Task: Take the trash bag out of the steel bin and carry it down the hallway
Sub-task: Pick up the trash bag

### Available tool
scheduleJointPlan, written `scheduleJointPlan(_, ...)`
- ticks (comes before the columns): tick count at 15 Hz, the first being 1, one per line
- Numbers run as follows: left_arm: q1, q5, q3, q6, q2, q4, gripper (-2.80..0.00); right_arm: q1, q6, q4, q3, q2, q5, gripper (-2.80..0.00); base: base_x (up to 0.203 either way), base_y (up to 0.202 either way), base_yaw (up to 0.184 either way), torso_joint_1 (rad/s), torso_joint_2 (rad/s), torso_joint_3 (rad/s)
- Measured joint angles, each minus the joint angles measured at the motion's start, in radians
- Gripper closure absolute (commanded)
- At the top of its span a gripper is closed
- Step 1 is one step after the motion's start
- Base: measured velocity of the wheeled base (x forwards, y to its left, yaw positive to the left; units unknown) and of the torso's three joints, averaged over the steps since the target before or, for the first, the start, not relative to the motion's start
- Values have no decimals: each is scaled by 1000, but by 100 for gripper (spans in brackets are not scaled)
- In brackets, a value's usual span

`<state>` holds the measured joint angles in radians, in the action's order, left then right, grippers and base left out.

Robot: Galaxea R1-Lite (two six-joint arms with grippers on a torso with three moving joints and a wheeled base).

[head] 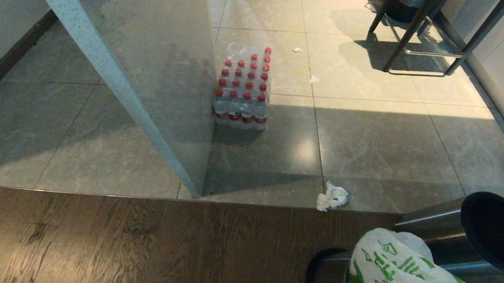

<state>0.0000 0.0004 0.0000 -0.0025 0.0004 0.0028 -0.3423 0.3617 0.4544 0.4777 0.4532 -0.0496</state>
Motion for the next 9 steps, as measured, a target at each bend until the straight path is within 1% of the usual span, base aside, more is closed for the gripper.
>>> scheduleJointPlan(2,0,0,0,0,0,0,0,-10,-1,44,-4,-76,3,-280,0,0,0,0,0,0)
scheduleJointPlan(5,0,1,0,0,0,0,0,-36,5,167,-21,-160,1,-280,0,0,0,0,0,0)
scheduleJointPlan(7,0,0,0,0,0,0,0,-40,3,209,-36,-197,-10,-280,0,0,0,0,0,0)
scheduleJointPlan(9,0,0,0,0,0,0,0,-42,-22,204,-40,-186,-37,-280,0,0,0,0,0,0)
